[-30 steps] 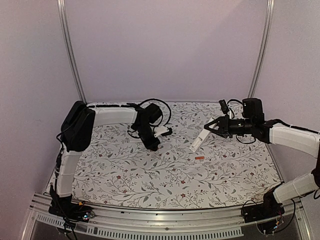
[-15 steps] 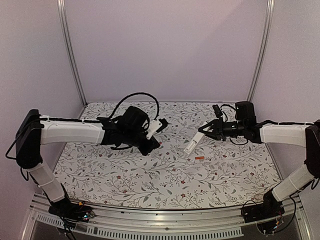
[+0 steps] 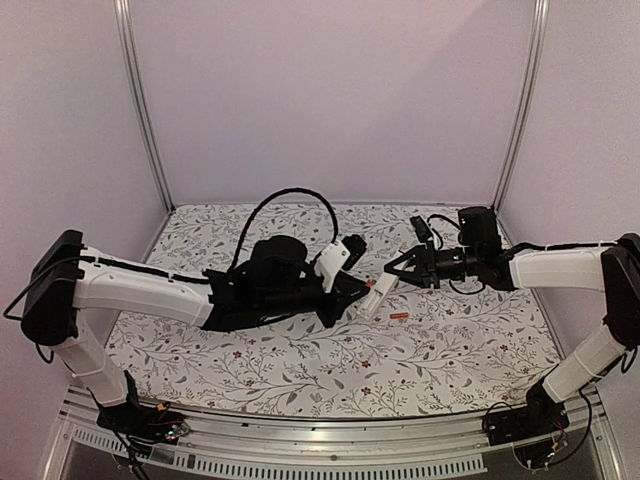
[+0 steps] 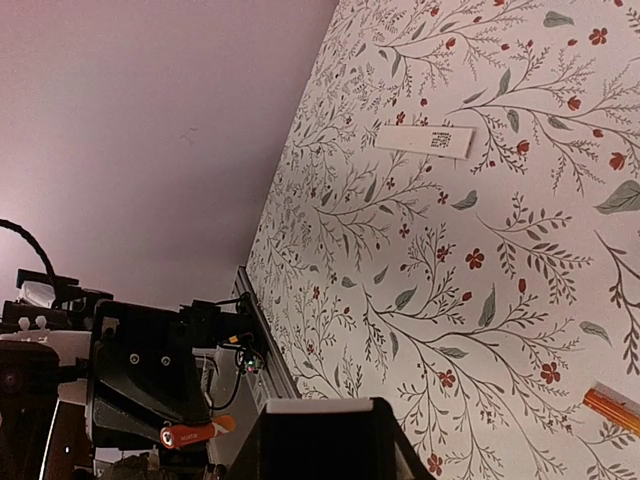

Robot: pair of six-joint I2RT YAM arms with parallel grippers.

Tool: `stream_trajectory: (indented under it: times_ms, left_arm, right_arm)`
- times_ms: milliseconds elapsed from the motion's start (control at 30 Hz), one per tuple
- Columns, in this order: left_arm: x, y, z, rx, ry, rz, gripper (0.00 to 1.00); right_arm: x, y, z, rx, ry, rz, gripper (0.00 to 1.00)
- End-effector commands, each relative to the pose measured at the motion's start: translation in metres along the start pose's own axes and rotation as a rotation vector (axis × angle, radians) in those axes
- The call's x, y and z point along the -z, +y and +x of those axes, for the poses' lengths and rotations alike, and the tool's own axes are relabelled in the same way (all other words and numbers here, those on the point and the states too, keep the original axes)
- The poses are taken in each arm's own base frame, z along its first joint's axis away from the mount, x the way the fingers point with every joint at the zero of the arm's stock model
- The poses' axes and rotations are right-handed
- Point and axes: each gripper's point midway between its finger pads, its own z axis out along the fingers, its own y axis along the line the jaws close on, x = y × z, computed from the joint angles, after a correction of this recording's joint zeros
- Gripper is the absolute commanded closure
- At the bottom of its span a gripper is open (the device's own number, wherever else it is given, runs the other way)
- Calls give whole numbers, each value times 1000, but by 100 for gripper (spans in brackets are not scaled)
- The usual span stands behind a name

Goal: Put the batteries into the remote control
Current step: Load the battery into the battery compartment.

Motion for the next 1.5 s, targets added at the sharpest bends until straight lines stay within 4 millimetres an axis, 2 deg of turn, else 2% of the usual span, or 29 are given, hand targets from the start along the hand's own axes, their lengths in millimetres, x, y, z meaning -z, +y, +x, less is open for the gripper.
stream_trajectory:
  times_ms: [0,433,800,933,1200,1467]
  left_arm:
    - [-16,-12,-14,-37,-59,2,100]
    - [-31,-6,8,-88,-7,-37,100]
    - [-37,-9,11,-68,-2,-19,100]
    - [-38,-6,18,-59,18,-39,100]
    - [-34,6,26,-50,40,-104,94]
    - [-33,9,37,-41,74,-119,85]
  right_arm:
    - [-5,10,-4,9,13,-44,100]
    - [-3,19,-5,11,15,-69,100]
    - [-3,20,-8,8,6,-75,100]
    - [-3,21,-10,7,0,-74,100]
    - [-3,22,-11,7,-4,-73,100]
    - [-3,23,-13,11,-9,-75,100]
